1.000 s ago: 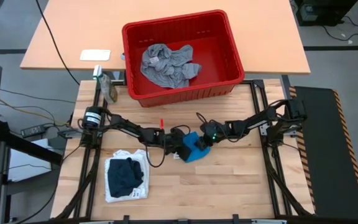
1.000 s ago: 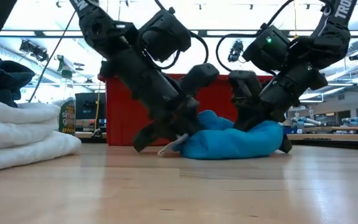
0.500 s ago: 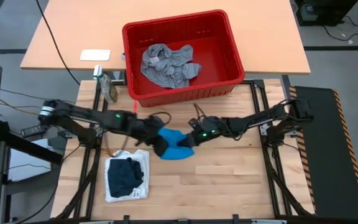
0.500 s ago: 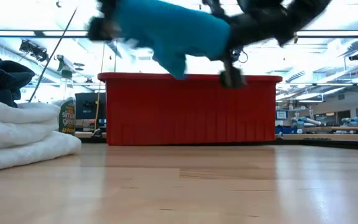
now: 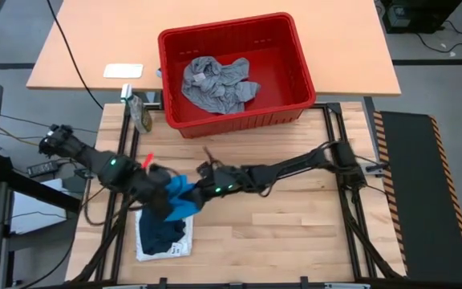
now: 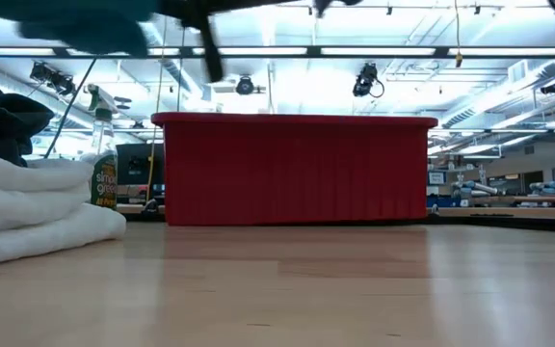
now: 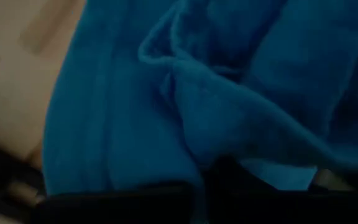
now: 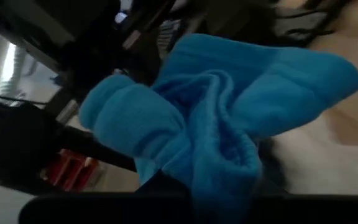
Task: Fold laundry
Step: Stack the light blue shorts on top of the blue shorts
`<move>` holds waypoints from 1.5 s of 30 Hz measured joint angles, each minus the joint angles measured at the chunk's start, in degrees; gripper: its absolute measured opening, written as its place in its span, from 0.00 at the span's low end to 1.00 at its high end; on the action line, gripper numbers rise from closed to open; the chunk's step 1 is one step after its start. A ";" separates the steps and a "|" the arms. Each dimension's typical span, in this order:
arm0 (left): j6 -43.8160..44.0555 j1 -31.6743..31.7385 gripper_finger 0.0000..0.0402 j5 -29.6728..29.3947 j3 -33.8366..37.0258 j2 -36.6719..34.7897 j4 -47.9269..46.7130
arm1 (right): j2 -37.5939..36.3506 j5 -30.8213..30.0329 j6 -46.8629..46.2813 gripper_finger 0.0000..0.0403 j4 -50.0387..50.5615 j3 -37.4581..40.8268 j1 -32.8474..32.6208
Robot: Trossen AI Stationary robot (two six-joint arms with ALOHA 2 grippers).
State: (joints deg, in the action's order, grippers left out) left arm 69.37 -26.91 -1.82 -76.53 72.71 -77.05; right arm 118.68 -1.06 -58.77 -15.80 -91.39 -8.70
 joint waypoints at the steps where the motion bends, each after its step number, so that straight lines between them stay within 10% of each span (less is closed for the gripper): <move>1: 0.78 -1.69 0.04 0.08 0.04 -0.02 -1.16 | 1.87 0.33 0.03 0.09 -0.02 -2.19 -0.46; 13: 7.87 -13.41 0.03 1.06 0.46 4.94 -9.25 | 19.21 -4.45 -0.14 0.09 0.74 -20.11 -4.69; 25: 9.51 -15.97 0.10 5.73 17.58 4.81 12.81 | 20.69 -2.91 -3.83 0.11 13.01 -21.01 -6.52; 36: 12.74 -17.50 0.45 5.78 15.25 -1.54 7.18 | 20.84 -4.63 -0.14 0.72 12.29 -20.97 -7.07; 45: 17.89 -19.02 0.52 -3.78 8.05 -8.84 9.18 | 20.84 -4.58 4.65 0.71 6.37 -20.94 -6.81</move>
State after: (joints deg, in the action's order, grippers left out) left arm 87.26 -45.93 -5.60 -68.48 63.87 -67.87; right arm 139.52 -5.64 -54.12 -9.44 -112.33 -15.50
